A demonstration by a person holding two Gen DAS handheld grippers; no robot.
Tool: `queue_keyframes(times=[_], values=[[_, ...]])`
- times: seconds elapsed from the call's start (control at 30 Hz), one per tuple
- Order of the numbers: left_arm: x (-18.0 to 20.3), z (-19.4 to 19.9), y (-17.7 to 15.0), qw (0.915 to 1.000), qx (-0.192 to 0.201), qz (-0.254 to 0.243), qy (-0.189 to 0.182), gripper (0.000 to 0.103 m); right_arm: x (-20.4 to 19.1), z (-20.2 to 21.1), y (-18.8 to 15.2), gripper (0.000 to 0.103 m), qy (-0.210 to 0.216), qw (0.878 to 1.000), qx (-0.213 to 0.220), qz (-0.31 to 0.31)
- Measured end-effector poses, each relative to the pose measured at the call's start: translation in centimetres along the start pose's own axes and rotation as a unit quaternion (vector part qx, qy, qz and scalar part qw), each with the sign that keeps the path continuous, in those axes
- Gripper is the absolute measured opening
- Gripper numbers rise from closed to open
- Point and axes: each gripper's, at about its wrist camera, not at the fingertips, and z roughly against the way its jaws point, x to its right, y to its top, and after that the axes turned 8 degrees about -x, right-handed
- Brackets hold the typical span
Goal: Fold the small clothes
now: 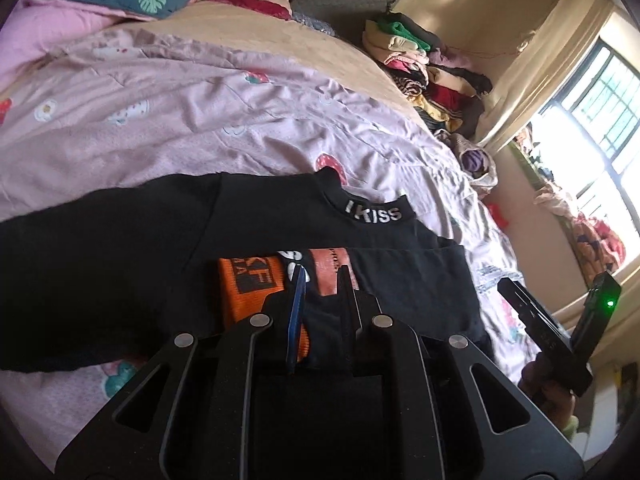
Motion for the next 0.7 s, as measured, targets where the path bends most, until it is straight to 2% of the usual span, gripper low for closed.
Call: queue_keyframes(times=[0.17,0.27,0.33,0.4,0.5,0.6,0.63,0.7], values=[[0.5,-2.8,-0.9,0.9984,-0.049,-0.02,0.016,0.01,-2.5,-1.4,-0.7,0.076,0.004,0.999,-0.03,0.042],[0.6,-5.0,-2.1,0.9948,-0.083,-0.037,0.045,0.018,-3.5,-2.7,-1.5,0.076,-0.004,0.996,-0.06,0.059],[0.5,-6.0,-2.8,0.9921,-0.098,-0.045,0.064,0.019,-3.6,-3.4,-2.0,0.076,-0.012,0.995,-0.079,0.062],[0.3,-6.5,-3.2,0.9907,-0.101,-0.054,0.074,0.019,-3.3,-4.3,-2.6,0.079,-0.028,0.993,-0.1,0.061],[0.0,-6.8,-3.5,0.9903,-0.1,-0.064,0.071,0.02,-2.7,-6.2,-3.6,0.08,-0.075,0.985,-0.139,0.061],[-0.5,-6.3,-3.7,0.9916,-0.099,-0.061,0.057,0.02,-2.0,-7.0,-4.0,0.082,-0.068,0.985,-0.152,0.046],[-0.5,-6.1,-3.8,0.9919,-0.098,-0.06,0.055,0.021,-2.1,-6.9,-4.0,0.083,-0.067,0.985,-0.149,0.047],[-0.4,-5.3,-3.8,0.9928,-0.091,-0.059,0.051,0.034,-2.2,-6.5,-3.9,0.085,-0.064,0.987,-0.142,0.044]])
